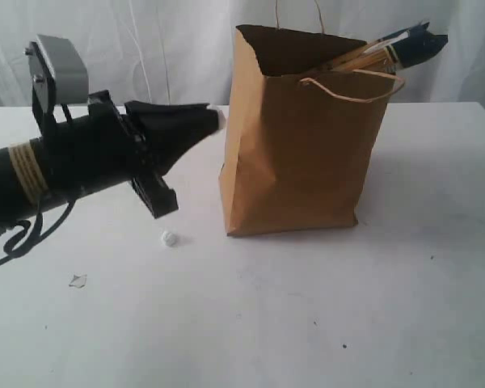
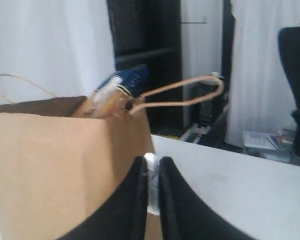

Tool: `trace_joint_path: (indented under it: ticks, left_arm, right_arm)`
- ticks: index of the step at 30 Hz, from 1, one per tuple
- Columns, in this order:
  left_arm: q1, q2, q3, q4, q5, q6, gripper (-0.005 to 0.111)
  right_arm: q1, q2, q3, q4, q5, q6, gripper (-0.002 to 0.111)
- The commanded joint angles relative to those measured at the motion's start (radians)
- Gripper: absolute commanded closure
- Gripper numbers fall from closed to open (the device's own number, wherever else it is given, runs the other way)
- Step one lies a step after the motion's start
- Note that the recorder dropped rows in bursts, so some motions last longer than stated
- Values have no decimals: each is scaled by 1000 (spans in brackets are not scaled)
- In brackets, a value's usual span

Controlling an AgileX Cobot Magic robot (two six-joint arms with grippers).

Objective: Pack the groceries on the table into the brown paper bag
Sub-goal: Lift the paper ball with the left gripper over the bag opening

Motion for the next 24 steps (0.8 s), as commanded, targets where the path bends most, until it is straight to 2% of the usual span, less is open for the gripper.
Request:
trace_joint_path:
  ticks: [1, 9, 12, 18, 24]
  left_arm:
    - [-2, -10, -17, -226, -11, 64, 107]
    - [-2, -6, -210, -236, 9, 64, 107]
    - [-2, 9, -310, -181, 114, 49, 107]
    - [-2, 120, -478, -9, 125, -127, 107]
    - [-18, 231, -583, 26, 174, -142, 107]
  right_arm:
    - [0, -6, 6, 5, -3, 3, 108]
    - [0, -6, 6, 5, -3, 3, 108]
    - [0, -6, 6, 5, -3, 3, 108]
    - [0, -6, 6, 5, -3, 3, 108]
    - [0, -6, 6, 5, -3, 3, 108]
